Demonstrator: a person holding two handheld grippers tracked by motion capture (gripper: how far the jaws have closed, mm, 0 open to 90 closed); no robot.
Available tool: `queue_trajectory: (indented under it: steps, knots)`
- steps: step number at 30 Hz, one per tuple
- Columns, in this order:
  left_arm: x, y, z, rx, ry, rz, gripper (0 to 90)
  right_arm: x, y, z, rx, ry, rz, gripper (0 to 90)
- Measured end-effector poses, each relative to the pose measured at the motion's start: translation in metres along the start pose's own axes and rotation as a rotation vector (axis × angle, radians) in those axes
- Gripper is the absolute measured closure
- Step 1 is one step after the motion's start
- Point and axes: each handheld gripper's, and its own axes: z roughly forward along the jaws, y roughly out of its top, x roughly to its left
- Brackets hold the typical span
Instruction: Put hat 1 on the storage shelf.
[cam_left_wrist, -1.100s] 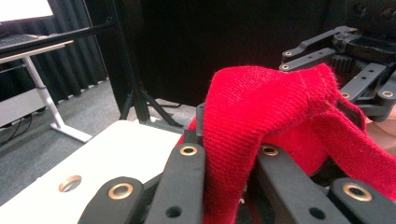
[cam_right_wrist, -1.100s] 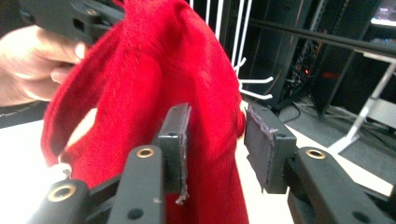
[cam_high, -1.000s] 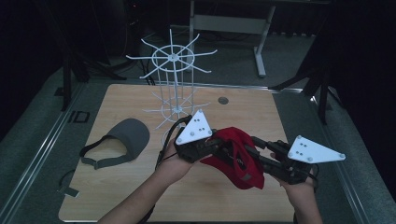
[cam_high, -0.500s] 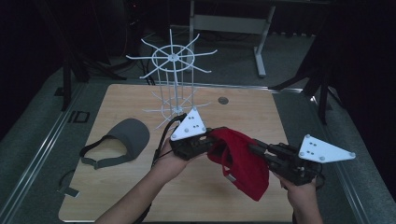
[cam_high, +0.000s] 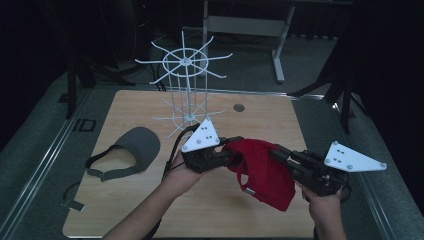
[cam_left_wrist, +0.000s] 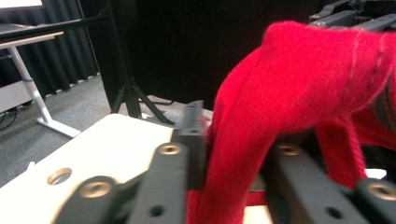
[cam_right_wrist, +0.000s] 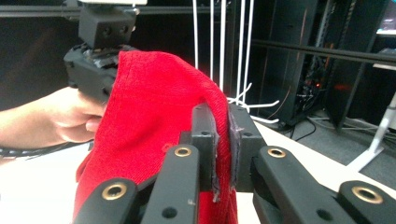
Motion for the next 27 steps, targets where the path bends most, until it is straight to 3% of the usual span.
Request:
queue_trajectory:
  steps: [2, 5, 10, 12, 18, 27]
  knots:
    - [0.000, -0.001, -0.003, -0.010, 0.019, 0.000, 63.8, 0.000, 0.001, -0.001, -0.004, 0.000, 0.004, 82.8]
    - [0.001, -0.003, -0.007, -0.016, 0.025, -0.009, 61.1, -0.001, 0.002, -0.002, -0.005, -0.009, 0.009, 82.8]
    - [-0.001, -0.008, -0.012, 0.004, 0.056, 0.007, 57.2, -0.002, 0.004, -0.002, -0.004, -0.017, 0.014, 82.8]
    - [-0.001, -0.010, -0.015, 0.005, 0.053, 0.007, 57.0, -0.003, 0.004, -0.002, -0.008, -0.017, 0.018, 82.8]
    - [-0.001, -0.019, -0.026, 0.015, 0.100, 0.012, 56.0, -0.003, 0.005, -0.004, -0.015, -0.024, 0.018, 82.8]
    - [0.009, -0.032, -0.050, -0.006, 0.165, -0.044, 56.1, -0.007, 0.012, -0.012, -0.048, -0.039, 0.039, 82.8]
